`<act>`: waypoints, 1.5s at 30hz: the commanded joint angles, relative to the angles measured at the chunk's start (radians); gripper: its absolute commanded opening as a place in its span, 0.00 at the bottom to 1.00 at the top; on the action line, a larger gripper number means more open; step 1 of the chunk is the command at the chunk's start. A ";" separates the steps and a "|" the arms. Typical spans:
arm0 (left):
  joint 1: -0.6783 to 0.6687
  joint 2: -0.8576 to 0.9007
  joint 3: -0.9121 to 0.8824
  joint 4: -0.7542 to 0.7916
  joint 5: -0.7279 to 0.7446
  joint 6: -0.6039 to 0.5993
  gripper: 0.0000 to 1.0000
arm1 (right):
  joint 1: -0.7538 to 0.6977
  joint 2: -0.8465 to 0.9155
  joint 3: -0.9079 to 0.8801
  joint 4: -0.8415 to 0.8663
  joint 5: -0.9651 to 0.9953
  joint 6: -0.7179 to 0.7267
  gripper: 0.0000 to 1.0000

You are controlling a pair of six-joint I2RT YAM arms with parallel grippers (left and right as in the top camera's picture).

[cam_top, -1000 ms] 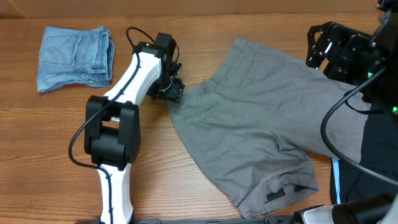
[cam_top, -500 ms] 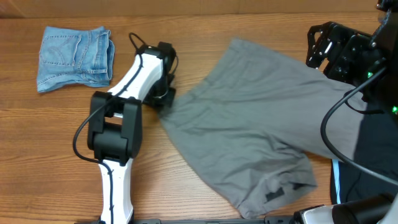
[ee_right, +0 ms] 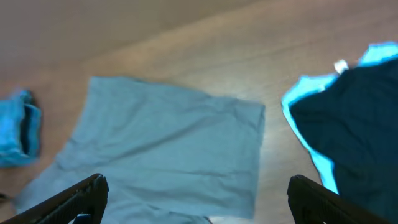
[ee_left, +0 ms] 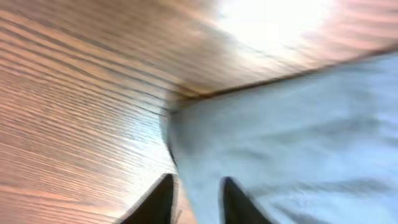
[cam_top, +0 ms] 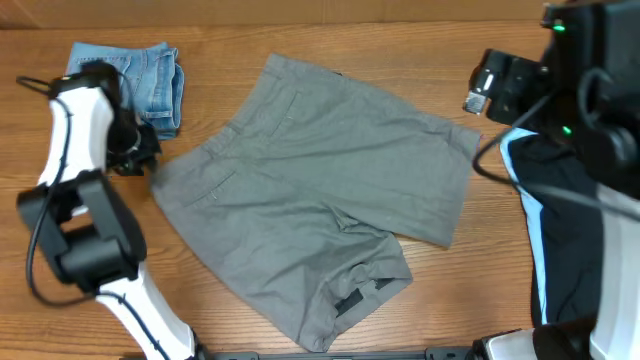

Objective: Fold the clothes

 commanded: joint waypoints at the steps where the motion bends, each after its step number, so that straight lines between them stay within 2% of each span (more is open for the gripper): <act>1: -0.002 -0.143 0.025 0.009 0.291 0.108 0.41 | -0.037 0.057 -0.113 0.031 0.003 0.028 0.95; 5: -0.046 -0.224 0.025 0.023 0.443 0.217 0.55 | -0.065 0.107 -0.214 0.076 -0.047 0.027 0.95; 8: -0.115 -0.238 0.024 0.052 0.396 0.252 0.56 | -0.076 0.132 -0.247 0.094 -0.089 0.027 0.92; 10: -0.173 -0.225 0.024 0.090 0.346 0.253 0.41 | -0.077 0.134 -0.247 0.103 -0.100 0.027 0.92; 11: -0.207 -0.213 0.024 0.115 0.325 0.260 0.36 | -0.077 0.133 -0.246 0.106 -0.101 0.027 0.92; 16: -0.378 -0.088 0.024 0.285 0.290 0.341 0.23 | -0.077 0.110 -0.246 0.084 -0.123 0.020 0.92; 21: -0.456 0.061 0.024 0.393 0.145 0.325 0.06 | -0.077 0.091 -0.246 0.046 -0.127 0.020 0.92; 27: -0.457 0.190 0.024 0.506 0.083 0.288 0.04 | -0.077 0.083 -0.246 0.040 -0.155 0.021 0.92; 30: -0.446 0.232 0.024 0.532 -0.014 0.244 0.04 | -0.077 0.083 -0.246 0.040 -0.156 0.021 0.92; 37: -0.336 0.289 0.024 0.502 -0.195 0.141 0.04 | -0.077 0.083 -0.246 0.040 -0.156 0.021 0.92; 39: -0.286 0.288 0.024 0.491 -0.161 0.106 0.04 | -0.077 0.084 -0.247 0.041 -0.156 0.021 0.93; 45: -0.182 0.242 0.043 0.474 0.150 0.109 0.04 | -0.077 0.111 -0.249 0.053 -0.156 0.028 0.98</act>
